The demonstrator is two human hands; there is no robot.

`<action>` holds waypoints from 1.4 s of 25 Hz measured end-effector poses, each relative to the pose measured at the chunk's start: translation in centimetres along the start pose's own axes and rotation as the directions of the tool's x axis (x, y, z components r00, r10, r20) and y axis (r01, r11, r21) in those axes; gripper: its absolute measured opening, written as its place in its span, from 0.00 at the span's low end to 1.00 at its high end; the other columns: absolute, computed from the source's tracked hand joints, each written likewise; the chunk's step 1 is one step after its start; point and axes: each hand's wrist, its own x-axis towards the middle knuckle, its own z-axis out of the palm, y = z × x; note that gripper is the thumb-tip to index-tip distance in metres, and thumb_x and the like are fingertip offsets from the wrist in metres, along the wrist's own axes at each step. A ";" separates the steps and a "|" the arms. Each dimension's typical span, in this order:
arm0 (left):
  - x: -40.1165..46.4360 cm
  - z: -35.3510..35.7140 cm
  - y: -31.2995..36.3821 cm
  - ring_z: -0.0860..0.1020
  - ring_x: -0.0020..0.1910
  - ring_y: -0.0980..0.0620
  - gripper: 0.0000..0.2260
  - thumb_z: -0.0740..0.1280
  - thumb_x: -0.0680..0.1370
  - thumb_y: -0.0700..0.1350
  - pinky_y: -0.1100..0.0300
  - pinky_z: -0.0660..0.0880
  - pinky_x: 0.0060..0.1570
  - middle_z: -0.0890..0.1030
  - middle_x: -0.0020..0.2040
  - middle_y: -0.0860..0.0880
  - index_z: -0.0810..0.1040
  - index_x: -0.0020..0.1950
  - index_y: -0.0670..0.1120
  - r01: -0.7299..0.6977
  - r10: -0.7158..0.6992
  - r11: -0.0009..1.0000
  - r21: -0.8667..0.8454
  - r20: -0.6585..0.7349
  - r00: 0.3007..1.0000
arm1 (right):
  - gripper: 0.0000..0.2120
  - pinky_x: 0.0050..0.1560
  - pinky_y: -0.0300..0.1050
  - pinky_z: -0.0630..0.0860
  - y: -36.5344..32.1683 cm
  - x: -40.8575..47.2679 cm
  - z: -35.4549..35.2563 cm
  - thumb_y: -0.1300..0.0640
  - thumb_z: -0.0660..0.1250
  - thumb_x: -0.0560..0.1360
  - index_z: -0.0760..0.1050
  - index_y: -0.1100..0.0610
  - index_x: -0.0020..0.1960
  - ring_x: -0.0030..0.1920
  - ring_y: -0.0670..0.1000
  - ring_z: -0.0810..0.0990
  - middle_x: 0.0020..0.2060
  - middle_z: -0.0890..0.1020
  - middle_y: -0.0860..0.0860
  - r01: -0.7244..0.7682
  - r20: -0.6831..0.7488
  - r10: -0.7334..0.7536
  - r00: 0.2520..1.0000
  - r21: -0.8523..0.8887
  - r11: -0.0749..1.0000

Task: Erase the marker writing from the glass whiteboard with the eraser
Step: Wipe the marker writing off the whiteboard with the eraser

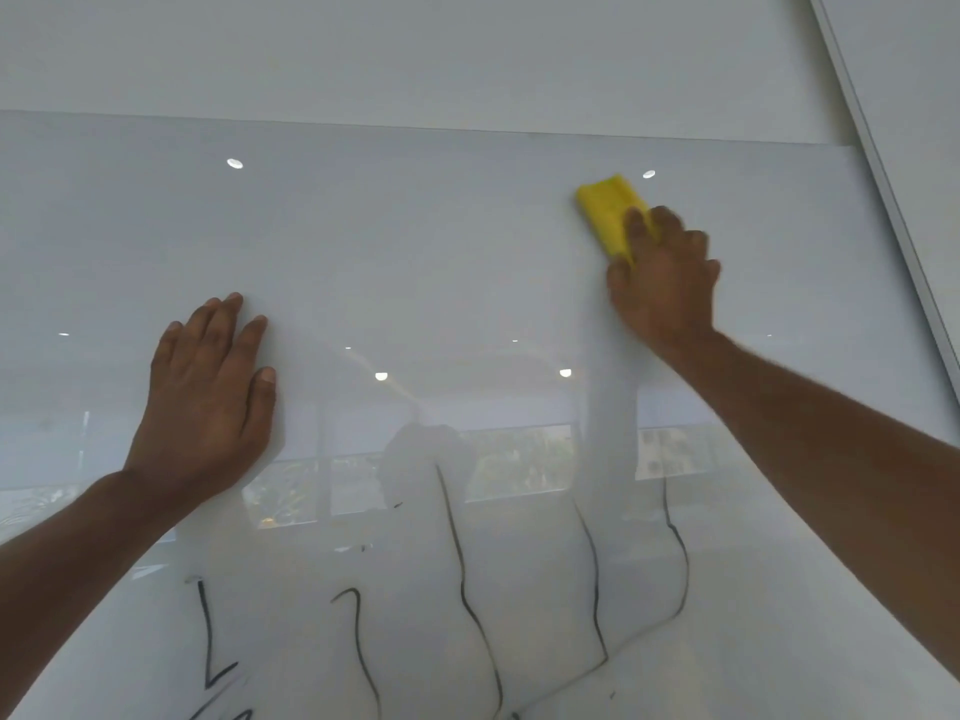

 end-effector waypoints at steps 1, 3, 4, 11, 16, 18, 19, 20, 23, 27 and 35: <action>0.0 0.1 0.0 0.62 0.79 0.32 0.26 0.53 0.82 0.48 0.35 0.56 0.77 0.65 0.79 0.33 0.69 0.75 0.34 0.001 -0.001 1.000 -0.002 -0.005 1.000 | 0.27 0.60 0.61 0.71 0.1 0.5 -0.4 0.52 0.61 0.80 0.62 0.54 0.78 0.66 0.67 0.69 0.76 0.64 0.58 -0.133 0.005 0.133 0.991 0.033 0.991; -0.1 0.2 0.1 0.62 0.79 0.32 0.26 0.53 0.82 0.47 0.35 0.56 0.77 0.65 0.79 0.32 0.69 0.75 0.34 0.006 -0.007 1.000 -0.008 -0.008 1.000 | 0.28 0.58 0.61 0.72 -1.3 -1.7 -0.6 0.52 0.61 0.79 0.62 0.54 0.78 0.65 0.67 0.70 0.76 0.65 0.59 -0.080 -0.001 0.080 0.997 0.003 0.997; -0.2 0.2 0.0 0.62 0.79 0.32 0.26 0.53 0.82 0.47 0.35 0.56 0.77 0.65 0.79 0.32 0.69 0.75 0.34 0.010 -0.010 1.000 -0.008 -0.009 1.000 | 0.27 0.56 0.59 0.73 -2.3 -4.4 -0.4 0.52 0.62 0.78 0.64 0.54 0.77 0.63 0.67 0.72 0.75 0.66 0.59 0.081 0.001 -0.081 0.997 -0.016 0.997; 0.0 0.4 -0.1 0.63 0.77 0.31 0.25 0.53 0.82 0.48 0.36 0.57 0.76 0.65 0.78 0.32 0.69 0.73 0.34 -0.014 0.014 1.000 0.011 -0.031 0.999 | 0.16 0.45 0.48 0.68 -2.9 -19.6 -1.0 0.52 0.57 0.82 0.71 0.49 0.69 0.54 0.58 0.79 0.61 0.79 0.52 0.794 0.098 -0.819 0.565 0.204 0.572; -0.2 0.2 -0.1 0.62 0.77 0.31 0.25 0.53 0.82 0.47 0.35 0.57 0.76 0.65 0.78 0.32 0.69 0.74 0.34 -0.005 0.006 1.000 0.023 -0.032 0.999 | 0.28 0.56 0.58 0.72 -0.3 -9.3 -0.7 0.53 0.63 0.79 0.64 0.53 0.78 0.64 0.66 0.71 0.77 0.65 0.57 -0.058 0.028 0.057 0.998 0.045 0.997; -0.2 -0.1 0.0 0.62 0.78 0.31 0.25 0.53 0.82 0.47 0.35 0.57 0.77 0.65 0.78 0.32 0.68 0.74 0.34 0.008 -0.007 1.000 0.023 -0.014 1.000 | 0.28 0.53 0.56 0.72 -3.1 -11.3 -0.1 0.53 0.62 0.78 0.64 0.53 0.77 0.62 0.65 0.72 0.76 0.66 0.58 -0.015 0.000 0.015 1.000 0.052 0.999; -0.3 -0.3 0.0 0.62 0.78 0.31 0.25 0.53 0.82 0.47 0.36 0.56 0.77 0.64 0.78 0.32 0.68 0.74 0.35 0.017 -0.017 1.000 0.023 -0.002 1.000 | 0.27 0.49 0.54 0.71 -4.9 -13.8 0.3 0.54 0.63 0.77 0.66 0.53 0.76 0.59 0.64 0.73 0.74 0.69 0.59 0.193 -0.029 -0.191 0.981 0.090 0.977; -0.4 -0.4 0.1 0.61 0.78 0.32 0.25 0.53 0.82 0.47 0.36 0.56 0.77 0.64 0.79 0.32 0.68 0.75 0.35 0.023 -0.024 0.999 0.025 0.009 1.000 | 0.26 0.46 0.51 0.68 -6.4 -17.0 0.7 0.54 0.62 0.76 0.68 0.52 0.74 0.56 0.63 0.74 0.72 0.70 0.58 0.437 -0.045 -0.435 0.899 0.133 0.889; -0.5 -0.7 0.3 0.60 0.80 0.32 0.25 0.53 0.83 0.47 0.36 0.54 0.79 0.62 0.80 0.32 0.67 0.76 0.35 0.027 -0.027 0.999 0.021 0.032 0.999 | 0.21 0.51 0.50 0.65 -8.4 -26.5 0.9 0.55 0.55 0.82 0.65 0.50 0.75 0.59 0.59 0.73 0.74 0.69 0.54 0.876 0.047 -0.908 0.417 0.244 0.416; -1.3 -1.0 -0.1 0.59 0.81 0.33 0.25 0.54 0.83 0.47 0.38 0.53 0.80 0.61 0.81 0.33 0.67 0.77 0.35 0.014 -0.014 1.000 0.010 0.062 0.998 | 0.14 0.43 0.48 0.73 -9.1 -20.0 0.0 0.53 0.61 0.81 0.73 0.46 0.66 0.52 0.51 0.78 0.57 0.78 0.42 0.693 -0.014 -0.721 0.693 0.290 0.660; -3.8 -3.2 -3.9 0.58 0.82 0.34 0.26 0.54 0.83 0.48 0.37 0.53 0.80 0.59 0.82 0.33 0.66 0.78 0.36 0.026 -0.031 0.999 0.036 0.128 0.991 | 0.21 0.49 0.50 0.67 -14.9 -23.7 1.2 0.53 0.62 0.79 0.71 0.50 0.71 0.58 0.60 0.76 0.70 0.74 0.54 0.770 -0.048 -0.794 0.606 0.282 0.572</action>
